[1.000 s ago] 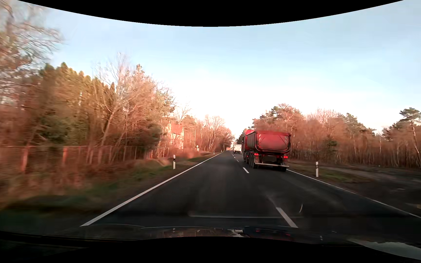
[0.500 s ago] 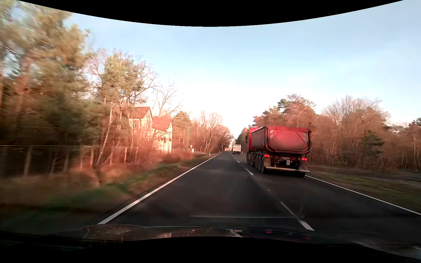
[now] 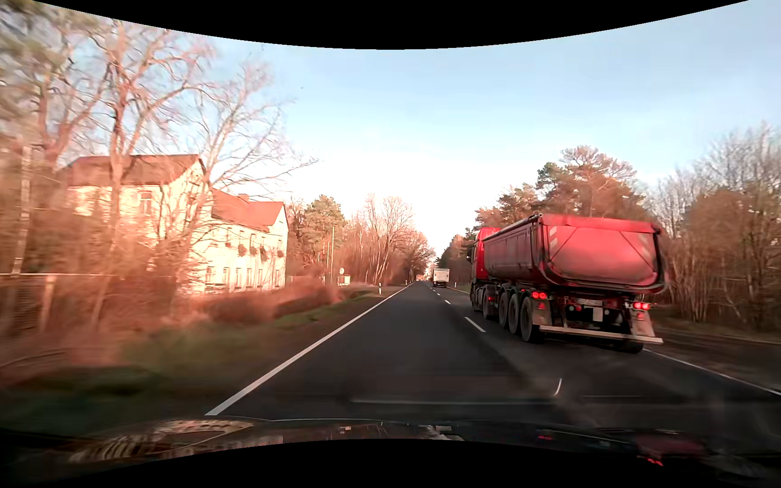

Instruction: Follow the waypoints while adhering to traffic rules and regulations

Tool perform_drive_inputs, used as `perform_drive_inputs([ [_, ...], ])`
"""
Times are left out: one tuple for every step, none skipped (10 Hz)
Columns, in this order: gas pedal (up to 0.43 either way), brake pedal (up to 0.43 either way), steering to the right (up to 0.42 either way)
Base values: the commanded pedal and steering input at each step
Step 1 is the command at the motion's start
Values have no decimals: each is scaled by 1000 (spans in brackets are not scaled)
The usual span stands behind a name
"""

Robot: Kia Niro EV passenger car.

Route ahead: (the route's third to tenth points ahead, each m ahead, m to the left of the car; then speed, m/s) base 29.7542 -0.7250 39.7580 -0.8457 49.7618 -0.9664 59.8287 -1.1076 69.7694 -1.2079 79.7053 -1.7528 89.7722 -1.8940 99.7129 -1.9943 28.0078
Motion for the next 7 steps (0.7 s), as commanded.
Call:
perform_drive_inputs([
  [740, 0, 3],
  [740, 0, 3],
  [740, 0, 3],
  [732, 0, 3],
  [732, 0, 3],
  [720, 0, 4],
  [713, 0, 6],
])
